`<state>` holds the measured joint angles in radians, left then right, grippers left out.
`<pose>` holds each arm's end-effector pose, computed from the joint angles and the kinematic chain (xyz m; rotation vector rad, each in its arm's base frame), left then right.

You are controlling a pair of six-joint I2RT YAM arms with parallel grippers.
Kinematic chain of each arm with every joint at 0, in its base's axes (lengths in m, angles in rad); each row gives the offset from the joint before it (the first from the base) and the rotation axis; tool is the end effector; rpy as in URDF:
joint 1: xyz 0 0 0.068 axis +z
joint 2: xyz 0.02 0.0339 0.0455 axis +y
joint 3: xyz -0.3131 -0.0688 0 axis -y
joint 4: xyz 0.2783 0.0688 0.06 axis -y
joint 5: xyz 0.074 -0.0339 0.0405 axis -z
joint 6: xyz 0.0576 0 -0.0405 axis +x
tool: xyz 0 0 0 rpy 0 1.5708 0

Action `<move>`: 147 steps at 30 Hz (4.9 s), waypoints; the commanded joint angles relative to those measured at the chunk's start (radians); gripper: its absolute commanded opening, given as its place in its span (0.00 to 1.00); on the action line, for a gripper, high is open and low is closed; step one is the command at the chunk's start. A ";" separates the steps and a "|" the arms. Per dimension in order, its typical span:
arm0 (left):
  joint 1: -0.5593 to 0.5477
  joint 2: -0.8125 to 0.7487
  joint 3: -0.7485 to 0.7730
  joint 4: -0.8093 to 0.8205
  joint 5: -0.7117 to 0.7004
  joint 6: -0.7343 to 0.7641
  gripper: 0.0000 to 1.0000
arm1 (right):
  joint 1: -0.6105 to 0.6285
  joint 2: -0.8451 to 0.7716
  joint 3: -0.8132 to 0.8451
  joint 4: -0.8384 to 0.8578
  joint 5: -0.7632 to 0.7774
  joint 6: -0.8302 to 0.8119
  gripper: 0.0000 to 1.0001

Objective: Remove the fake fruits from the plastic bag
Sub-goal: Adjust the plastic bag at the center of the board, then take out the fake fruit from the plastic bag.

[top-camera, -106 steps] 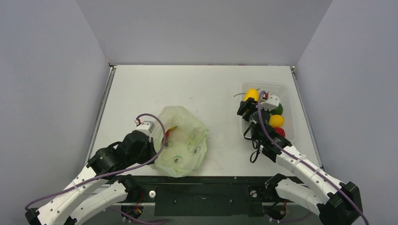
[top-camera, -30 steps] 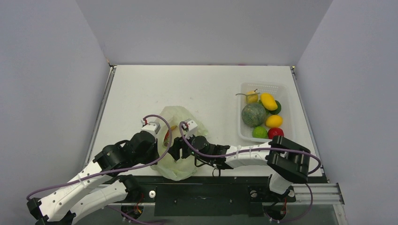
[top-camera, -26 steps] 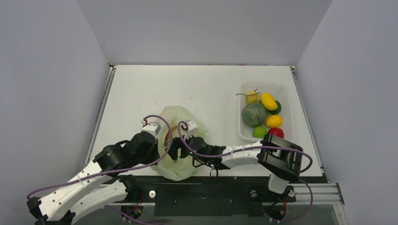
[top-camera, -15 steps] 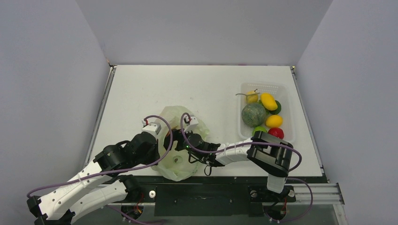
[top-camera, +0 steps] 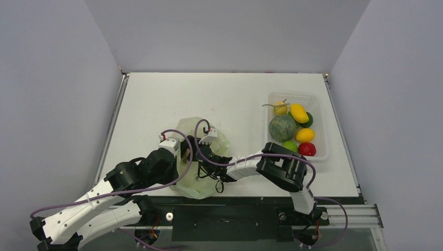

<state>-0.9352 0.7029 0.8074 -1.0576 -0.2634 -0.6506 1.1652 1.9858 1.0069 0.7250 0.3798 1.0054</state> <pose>0.0873 -0.0931 0.2989 0.2506 2.4959 -0.3367 0.2069 0.4278 0.1705 0.1337 1.9706 1.1615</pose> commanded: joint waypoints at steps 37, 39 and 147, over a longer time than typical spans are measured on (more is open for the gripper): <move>-0.056 0.108 0.017 0.016 -0.048 -0.032 0.00 | -0.087 -0.105 -0.110 -0.172 0.341 -0.238 0.60; -0.064 0.117 0.018 0.012 -0.053 -0.036 0.00 | -0.074 -0.127 -0.142 -0.136 0.304 -0.275 0.60; -0.085 -0.081 0.053 0.045 -0.339 -0.137 0.00 | -0.039 -0.199 -0.122 0.045 -1.105 -0.188 0.13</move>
<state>-1.0138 0.6338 0.8509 -1.1061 -0.5976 -0.7708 1.1191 1.7367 0.8421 0.6800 -0.5678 0.7486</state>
